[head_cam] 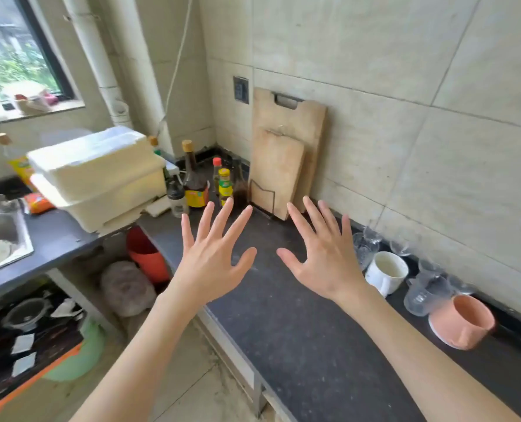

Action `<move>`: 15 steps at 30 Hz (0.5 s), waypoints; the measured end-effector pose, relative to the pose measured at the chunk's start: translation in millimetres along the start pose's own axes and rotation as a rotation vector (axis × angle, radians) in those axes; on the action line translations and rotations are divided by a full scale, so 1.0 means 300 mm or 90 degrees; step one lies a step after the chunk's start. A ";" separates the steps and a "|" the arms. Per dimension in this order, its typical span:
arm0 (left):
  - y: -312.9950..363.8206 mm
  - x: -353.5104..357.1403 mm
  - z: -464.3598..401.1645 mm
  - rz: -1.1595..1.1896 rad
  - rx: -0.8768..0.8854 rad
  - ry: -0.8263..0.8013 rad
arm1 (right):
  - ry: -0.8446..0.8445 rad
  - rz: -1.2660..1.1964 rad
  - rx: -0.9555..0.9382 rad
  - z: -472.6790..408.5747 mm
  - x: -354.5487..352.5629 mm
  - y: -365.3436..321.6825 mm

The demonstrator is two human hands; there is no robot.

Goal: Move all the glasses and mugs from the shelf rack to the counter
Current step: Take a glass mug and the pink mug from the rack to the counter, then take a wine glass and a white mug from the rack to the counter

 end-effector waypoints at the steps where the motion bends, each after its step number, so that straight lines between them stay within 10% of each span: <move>1: -0.077 -0.054 0.068 -0.007 -0.031 0.013 | -0.002 -0.013 -0.030 -0.008 0.018 -0.098; 15: -0.935 -0.751 1.150 -0.194 -0.438 0.097 | -0.048 -0.147 -0.422 0.134 0.278 -1.522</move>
Point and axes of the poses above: each hand's wrist, its own z-axis away from the middle knuckle, its own x-axis out of the palm, y = z × x, the point moved 3 cm from there along -z, towards the middle knuckle, and after that the axes turned 1 degree about -z, right-handed, at the moved point
